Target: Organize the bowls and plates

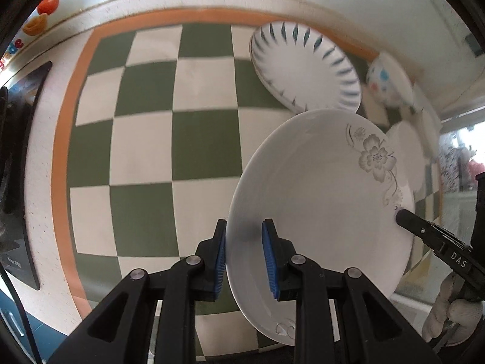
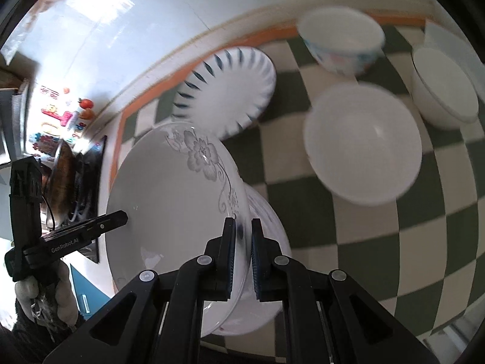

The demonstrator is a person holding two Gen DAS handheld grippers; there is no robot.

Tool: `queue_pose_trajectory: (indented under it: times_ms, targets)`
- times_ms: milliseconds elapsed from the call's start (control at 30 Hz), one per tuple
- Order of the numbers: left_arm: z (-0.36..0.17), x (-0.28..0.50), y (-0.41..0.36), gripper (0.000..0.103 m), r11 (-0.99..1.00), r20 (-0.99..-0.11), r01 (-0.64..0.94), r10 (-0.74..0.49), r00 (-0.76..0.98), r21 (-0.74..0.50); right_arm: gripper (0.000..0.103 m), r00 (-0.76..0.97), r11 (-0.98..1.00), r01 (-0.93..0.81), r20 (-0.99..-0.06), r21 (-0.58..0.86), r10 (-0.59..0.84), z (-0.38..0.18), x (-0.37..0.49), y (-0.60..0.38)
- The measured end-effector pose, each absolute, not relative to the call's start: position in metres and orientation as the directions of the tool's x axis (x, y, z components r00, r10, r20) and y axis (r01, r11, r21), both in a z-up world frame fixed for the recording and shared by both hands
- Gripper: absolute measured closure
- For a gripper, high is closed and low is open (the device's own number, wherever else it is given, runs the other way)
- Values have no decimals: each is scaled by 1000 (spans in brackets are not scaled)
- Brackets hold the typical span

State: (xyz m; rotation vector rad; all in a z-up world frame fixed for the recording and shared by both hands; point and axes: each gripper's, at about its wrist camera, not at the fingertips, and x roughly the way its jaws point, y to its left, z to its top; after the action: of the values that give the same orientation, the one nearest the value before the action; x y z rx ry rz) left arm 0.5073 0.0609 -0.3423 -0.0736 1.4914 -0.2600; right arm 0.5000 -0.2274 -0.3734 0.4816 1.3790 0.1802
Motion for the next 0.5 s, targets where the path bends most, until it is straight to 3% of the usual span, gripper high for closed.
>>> queue_pose_trajectory:
  times_ms: [500]
  targets:
    - [-371, 489, 45, 82, 979, -993, 167, -118, -17, -119, 92, 161, 900, 172, -913, 401, 376, -412, 471, -229]
